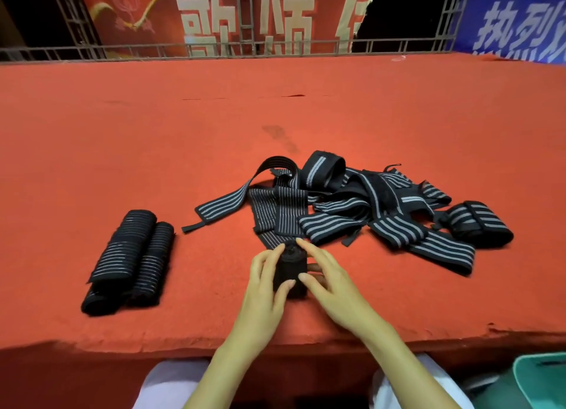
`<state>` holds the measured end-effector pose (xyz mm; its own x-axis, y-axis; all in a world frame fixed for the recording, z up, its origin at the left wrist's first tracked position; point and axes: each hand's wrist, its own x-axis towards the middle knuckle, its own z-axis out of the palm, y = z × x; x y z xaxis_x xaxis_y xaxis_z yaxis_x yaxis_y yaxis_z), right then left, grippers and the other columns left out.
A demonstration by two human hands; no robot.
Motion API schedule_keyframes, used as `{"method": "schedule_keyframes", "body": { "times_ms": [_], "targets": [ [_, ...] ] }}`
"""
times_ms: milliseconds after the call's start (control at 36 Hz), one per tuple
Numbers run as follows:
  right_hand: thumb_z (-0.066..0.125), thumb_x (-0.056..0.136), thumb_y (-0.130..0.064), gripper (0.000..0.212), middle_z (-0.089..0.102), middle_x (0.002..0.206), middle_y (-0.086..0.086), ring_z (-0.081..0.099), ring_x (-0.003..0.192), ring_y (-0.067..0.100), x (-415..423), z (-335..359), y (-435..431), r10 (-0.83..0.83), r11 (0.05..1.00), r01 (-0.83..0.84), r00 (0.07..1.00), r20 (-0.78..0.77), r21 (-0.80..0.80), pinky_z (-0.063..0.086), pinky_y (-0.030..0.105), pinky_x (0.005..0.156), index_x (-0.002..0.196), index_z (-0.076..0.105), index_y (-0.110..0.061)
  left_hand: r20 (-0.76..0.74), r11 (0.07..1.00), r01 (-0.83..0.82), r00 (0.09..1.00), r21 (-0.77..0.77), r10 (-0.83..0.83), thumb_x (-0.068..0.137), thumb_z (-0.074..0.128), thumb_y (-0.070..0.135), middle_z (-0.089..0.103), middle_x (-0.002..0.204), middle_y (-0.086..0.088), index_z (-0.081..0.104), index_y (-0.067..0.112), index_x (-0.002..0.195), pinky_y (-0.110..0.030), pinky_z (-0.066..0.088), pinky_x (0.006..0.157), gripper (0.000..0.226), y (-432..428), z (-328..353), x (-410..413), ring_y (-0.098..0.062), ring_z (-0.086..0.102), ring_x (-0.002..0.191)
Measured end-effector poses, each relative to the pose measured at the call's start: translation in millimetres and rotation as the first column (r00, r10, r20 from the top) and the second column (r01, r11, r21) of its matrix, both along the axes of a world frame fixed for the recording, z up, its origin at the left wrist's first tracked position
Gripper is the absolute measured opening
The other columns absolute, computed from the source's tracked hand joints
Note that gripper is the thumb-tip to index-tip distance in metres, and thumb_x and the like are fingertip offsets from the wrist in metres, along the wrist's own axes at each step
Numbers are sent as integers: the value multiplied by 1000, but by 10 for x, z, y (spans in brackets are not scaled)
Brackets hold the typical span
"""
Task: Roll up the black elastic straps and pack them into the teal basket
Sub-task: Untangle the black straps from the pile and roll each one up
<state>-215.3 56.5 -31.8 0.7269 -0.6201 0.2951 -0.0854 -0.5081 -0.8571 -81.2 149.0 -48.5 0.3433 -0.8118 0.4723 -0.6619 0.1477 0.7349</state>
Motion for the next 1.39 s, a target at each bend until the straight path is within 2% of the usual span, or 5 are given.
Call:
{"method": "schedule_keyframes", "body": {
  "times_ms": [222, 667, 1056, 1194, 1389],
  "targets": [
    [50, 93, -20, 52, 27, 155, -6, 28, 142, 7, 81, -121, 60, -13, 888, 5, 1000, -15, -459, 30, 24, 113, 143, 33, -20, 115, 997, 75, 990, 24, -77, 95, 46, 25, 25, 153, 11, 30, 18, 145, -16, 20, 113, 53, 126, -47, 186, -1, 23, 141],
    [54, 94, -12, 55, 23, 155, -18, 34, 140, 13, 26, -248, 48, 14, 980, 1, 997, 72, -197, 41, 31, 108, 140, 33, -33, -132, 986, 164, 979, 40, -157, 93, 52, 18, 39, 142, 23, 37, 46, 131, -26, 40, 106, 49, 75, -83, 169, -5, 39, 134],
    [57, 92, 0, 44, 56, 121, 1, 65, 88, 6, 649, 18, 166, -83, 912, -2, 978, 190, 410, 54, 27, 82, 123, 42, -28, -343, 996, -92, 935, 19, 93, 86, 59, 27, 55, 119, 11, 38, 32, 125, -31, 44, 101, 44, 193, 69, 419, 3, 55, 112],
    [61, 91, -7, 37, 58, 113, 10, 66, 94, 29, 1249, 146, 197, -93, 864, -2, 982, 164, 504, 54, 52, 87, 112, 43, -31, -53, 965, -256, 964, 59, 259, 86, 68, 18, 51, 129, -2, 48, 8, 123, -20, 33, 104, 44, 334, 158, 773, -13, 48, 121],
    [54, 94, -5, 29, 59, 89, 1, 62, 67, 7, 1894, 280, 259, -5, 798, -57, 995, 101, 600, 53, 21, 56, 114, 38, -19, 413, 800, -591, 756, 100, 507, 82, 68, 28, 56, 111, -18, 57, -3, 119, -45, 43, 92, 50, 386, 219, 1211, -36, 51, 104]
  ]
}}
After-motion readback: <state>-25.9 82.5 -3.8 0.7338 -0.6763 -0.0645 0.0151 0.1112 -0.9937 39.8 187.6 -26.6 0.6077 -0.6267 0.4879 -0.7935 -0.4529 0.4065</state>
